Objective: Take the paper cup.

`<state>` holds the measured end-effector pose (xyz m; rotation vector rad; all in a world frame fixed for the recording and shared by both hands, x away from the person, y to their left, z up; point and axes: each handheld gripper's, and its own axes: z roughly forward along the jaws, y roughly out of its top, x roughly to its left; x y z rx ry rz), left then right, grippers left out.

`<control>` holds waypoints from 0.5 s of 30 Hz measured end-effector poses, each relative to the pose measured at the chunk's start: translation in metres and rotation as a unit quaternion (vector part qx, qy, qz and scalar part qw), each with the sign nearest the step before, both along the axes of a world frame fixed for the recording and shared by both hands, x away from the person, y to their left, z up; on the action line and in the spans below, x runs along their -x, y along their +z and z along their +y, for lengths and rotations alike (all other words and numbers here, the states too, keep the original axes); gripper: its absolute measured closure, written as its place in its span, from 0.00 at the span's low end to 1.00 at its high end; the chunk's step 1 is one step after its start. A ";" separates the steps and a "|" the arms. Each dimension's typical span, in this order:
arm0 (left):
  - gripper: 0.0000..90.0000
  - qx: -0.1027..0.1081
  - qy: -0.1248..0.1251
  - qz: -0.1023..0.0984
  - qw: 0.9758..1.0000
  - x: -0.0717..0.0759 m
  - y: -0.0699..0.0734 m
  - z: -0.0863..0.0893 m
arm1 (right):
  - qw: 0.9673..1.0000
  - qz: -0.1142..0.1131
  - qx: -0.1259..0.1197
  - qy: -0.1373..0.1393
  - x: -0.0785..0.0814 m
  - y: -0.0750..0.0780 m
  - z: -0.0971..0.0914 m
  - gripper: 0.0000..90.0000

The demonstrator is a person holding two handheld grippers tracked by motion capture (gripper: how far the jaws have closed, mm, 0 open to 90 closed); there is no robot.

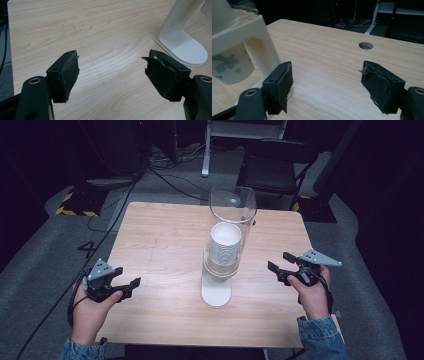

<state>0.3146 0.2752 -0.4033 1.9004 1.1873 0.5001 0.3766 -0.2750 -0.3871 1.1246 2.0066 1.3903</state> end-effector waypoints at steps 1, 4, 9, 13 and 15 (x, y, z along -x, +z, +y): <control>0.29 0.001 0.000 0.002 1.000 0.000 0.000 -0.001 | 1.000 0.000 0.000 0.000 0.000 0.000 0.000 0.29; 0.29 0.001 -0.005 0.002 1.000 0.000 -0.001 -0.003 | 1.000 -0.002 0.002 0.016 0.005 0.004 0.009 0.28; 0.29 0.001 -0.005 -0.001 1.000 0.000 0.000 -0.003 | 0.998 -0.003 0.008 0.055 0.014 0.008 0.027 0.27; 0.29 0.001 -0.008 0.000 1.000 0.000 -0.001 -0.004 | 0.995 -0.004 0.020 0.098 0.021 0.009 0.046 0.25; 0.29 0.002 -0.009 0.000 1.000 0.000 -0.001 -0.004 | 0.994 -0.002 0.019 0.112 0.024 0.008 0.054 0.24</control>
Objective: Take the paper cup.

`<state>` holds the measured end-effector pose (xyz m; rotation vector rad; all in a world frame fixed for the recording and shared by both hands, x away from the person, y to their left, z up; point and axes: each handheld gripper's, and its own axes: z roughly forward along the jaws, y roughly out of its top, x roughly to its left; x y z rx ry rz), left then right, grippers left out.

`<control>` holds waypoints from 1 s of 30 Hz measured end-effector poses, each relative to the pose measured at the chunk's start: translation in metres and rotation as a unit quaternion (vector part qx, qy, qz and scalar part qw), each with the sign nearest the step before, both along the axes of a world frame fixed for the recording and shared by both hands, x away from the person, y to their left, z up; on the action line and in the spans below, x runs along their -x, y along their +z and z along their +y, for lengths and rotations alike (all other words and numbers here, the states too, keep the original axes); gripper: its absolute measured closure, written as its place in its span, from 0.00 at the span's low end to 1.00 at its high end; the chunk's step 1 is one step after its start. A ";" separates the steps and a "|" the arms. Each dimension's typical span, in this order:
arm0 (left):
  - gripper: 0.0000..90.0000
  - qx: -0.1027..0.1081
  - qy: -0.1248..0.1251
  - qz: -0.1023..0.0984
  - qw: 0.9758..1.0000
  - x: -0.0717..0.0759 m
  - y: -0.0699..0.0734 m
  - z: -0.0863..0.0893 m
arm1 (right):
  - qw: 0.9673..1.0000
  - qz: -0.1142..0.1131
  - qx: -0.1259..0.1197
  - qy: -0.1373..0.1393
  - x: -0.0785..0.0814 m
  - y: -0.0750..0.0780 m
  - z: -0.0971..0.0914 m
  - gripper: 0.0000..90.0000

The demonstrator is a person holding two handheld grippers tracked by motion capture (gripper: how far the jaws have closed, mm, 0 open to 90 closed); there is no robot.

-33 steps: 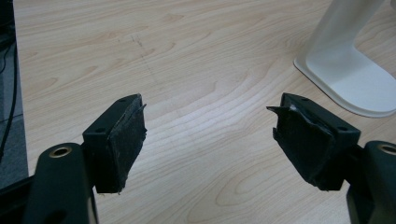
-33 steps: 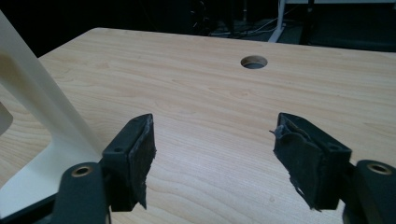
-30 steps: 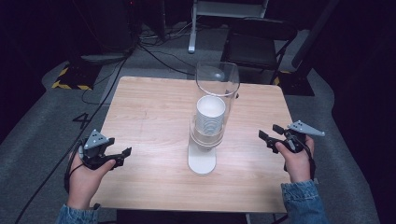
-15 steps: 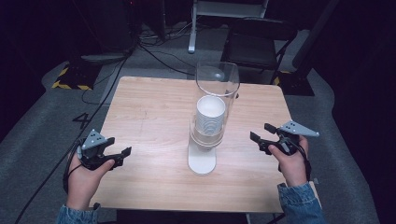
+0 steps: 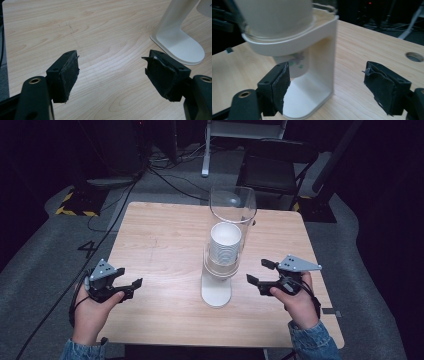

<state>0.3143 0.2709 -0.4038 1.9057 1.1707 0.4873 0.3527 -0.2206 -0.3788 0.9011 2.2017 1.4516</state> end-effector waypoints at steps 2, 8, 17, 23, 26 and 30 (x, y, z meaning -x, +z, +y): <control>0.29 -0.001 -0.002 0.000 1.000 0.000 0.000 0.000 | 1.000 0.000 -0.002 0.012 0.002 -0.001 0.007 0.23; 0.29 -0.004 -0.003 0.001 1.000 -0.001 -0.001 0.000 | 0.999 -0.008 -0.009 0.038 0.005 -0.006 0.025 0.19; 0.29 -0.002 -0.004 0.002 1.000 -0.001 -0.003 -0.001 | 0.999 -0.002 -0.020 0.044 -0.003 -0.027 0.052 0.18; 0.29 -0.001 -0.003 0.002 1.000 -0.002 -0.003 0.001 | 0.998 -0.006 -0.040 0.041 -0.011 -0.040 0.069 0.18; 0.28 0.001 -0.001 0.002 1.000 -0.002 -0.004 0.000 | 0.998 -0.010 -0.041 0.042 -0.012 -0.042 0.073 0.18; 0.28 -0.001 -0.002 0.004 1.000 -0.002 -0.005 0.001 | 0.998 -0.022 -0.044 0.034 -0.016 -0.046 0.081 0.19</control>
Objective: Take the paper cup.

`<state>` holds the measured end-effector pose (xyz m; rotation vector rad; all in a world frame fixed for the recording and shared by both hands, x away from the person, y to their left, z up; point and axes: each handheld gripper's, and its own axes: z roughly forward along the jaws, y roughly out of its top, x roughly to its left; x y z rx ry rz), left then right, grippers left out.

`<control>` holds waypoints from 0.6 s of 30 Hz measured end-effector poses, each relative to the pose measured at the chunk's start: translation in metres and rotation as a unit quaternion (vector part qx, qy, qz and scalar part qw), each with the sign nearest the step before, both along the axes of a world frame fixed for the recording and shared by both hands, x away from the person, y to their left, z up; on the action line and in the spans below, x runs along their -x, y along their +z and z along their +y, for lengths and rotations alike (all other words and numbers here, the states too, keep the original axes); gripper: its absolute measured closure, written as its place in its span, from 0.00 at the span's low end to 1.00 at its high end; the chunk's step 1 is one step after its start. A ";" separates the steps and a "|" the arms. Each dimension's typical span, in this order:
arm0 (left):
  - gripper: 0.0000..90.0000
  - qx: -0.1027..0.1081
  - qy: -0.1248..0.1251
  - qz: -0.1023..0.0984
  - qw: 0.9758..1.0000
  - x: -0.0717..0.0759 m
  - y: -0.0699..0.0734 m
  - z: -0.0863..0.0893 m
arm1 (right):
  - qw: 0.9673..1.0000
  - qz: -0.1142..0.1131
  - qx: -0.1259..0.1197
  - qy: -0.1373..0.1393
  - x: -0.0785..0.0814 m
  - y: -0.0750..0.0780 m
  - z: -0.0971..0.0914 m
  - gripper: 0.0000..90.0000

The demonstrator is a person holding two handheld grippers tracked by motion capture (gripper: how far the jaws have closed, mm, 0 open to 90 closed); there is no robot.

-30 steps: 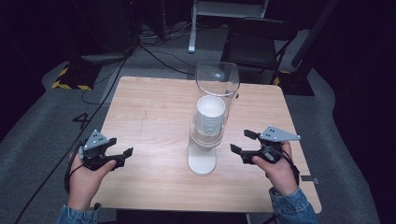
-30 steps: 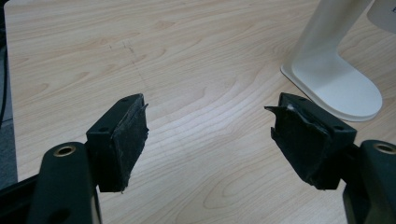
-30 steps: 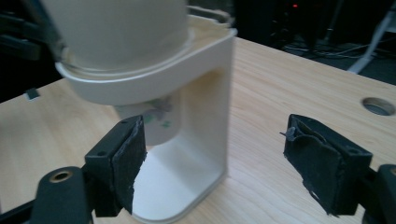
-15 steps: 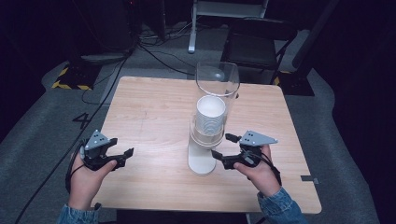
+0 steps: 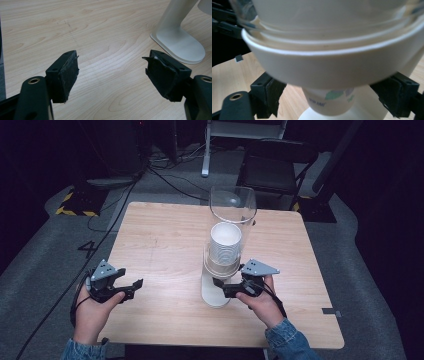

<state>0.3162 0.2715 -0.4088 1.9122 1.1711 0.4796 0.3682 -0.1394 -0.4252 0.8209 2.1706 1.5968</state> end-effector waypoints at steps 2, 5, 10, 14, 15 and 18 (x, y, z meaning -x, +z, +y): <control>0.28 0.001 0.001 0.001 1.000 0.000 0.000 0.000 | 1.000 -0.002 -0.001 0.000 0.000 0.000 0.001 0.19; 0.28 0.003 0.000 0.002 1.000 0.000 -0.001 -0.001 | 1.000 -0.013 -0.009 -0.008 -0.002 -0.002 0.003 0.24; 0.29 0.003 -0.002 0.003 1.000 0.000 -0.001 -0.001 | 1.000 -0.014 -0.016 -0.008 -0.004 -0.003 0.004 0.31; 0.28 0.004 -0.002 0.003 1.000 0.001 -0.001 -0.002 | 1.000 -0.022 -0.013 -0.007 -0.004 -0.003 0.005 0.32; 0.28 0.005 -0.003 0.002 1.000 0.001 -0.001 -0.002 | 1.000 -0.022 -0.012 -0.006 -0.004 -0.003 0.005 0.33; 0.28 0.006 -0.003 0.002 1.000 0.001 -0.001 -0.001 | 1.000 -0.022 -0.008 -0.002 -0.004 -0.003 0.005 0.34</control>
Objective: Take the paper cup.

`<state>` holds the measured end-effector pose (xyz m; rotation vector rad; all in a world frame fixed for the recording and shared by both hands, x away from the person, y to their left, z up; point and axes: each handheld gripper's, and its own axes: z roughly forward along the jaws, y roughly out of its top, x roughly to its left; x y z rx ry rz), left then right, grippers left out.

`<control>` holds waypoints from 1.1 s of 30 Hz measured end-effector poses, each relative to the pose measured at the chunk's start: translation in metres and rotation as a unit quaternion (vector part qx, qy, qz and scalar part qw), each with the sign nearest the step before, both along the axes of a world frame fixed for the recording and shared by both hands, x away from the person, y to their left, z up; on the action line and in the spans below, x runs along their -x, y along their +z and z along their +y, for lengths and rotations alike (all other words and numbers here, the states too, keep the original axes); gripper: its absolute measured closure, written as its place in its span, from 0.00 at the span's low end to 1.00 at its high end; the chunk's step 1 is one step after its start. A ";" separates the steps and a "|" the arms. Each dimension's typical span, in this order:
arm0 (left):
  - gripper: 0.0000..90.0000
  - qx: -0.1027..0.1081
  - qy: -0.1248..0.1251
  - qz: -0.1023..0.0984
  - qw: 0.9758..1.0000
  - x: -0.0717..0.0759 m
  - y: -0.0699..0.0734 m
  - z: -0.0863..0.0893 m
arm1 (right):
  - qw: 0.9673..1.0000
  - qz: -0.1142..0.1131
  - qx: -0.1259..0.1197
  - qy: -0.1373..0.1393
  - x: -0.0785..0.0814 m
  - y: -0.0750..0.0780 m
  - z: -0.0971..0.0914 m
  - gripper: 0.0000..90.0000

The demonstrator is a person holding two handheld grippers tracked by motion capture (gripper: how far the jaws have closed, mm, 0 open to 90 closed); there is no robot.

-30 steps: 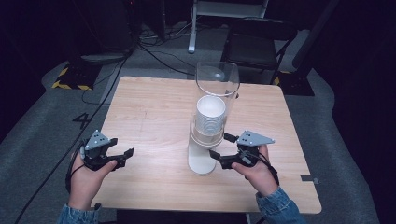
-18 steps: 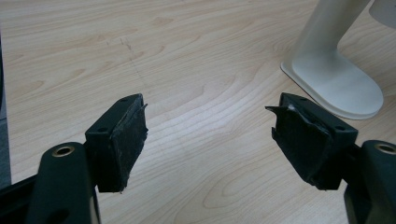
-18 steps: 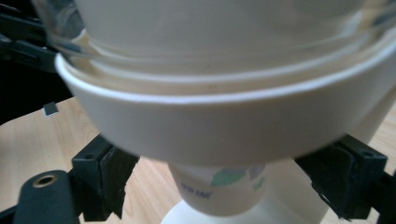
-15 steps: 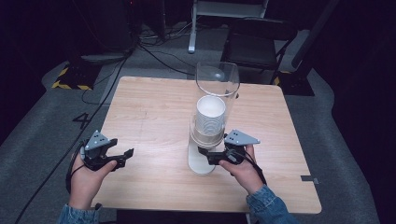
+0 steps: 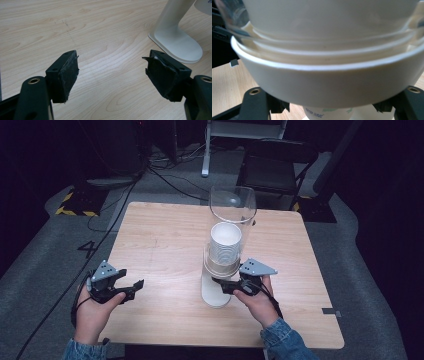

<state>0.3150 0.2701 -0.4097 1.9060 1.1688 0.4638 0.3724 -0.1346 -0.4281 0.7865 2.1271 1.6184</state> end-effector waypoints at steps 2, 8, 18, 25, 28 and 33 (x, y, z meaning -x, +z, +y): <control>0.28 -0.001 0.001 -0.001 1.000 0.000 0.000 0.001 | 1.000 -0.003 0.005 -0.003 0.001 0.000 0.000 0.35; 0.28 -0.003 -0.001 0.000 1.000 0.001 -0.001 -0.001 | 1.000 -0.009 0.013 -0.006 0.001 -0.002 0.001 0.35; 0.28 -0.003 -0.004 0.000 1.000 0.000 -0.001 -0.002 | 1.000 -0.012 0.015 -0.007 0.002 -0.004 0.001 0.36; 0.28 -0.002 -0.008 0.001 1.000 0.000 -0.001 -0.004 | 1.000 -0.015 0.015 -0.007 0.003 -0.004 0.001 0.36; 0.28 -0.004 -0.010 0.002 1.000 0.000 -0.002 -0.005 | 1.000 -0.016 0.014 -0.009 0.004 -0.005 0.001 0.36; 0.28 -0.006 -0.010 0.003 1.000 0.000 -0.002 -0.005 | 1.000 -0.016 0.014 -0.008 0.004 -0.006 0.001 0.36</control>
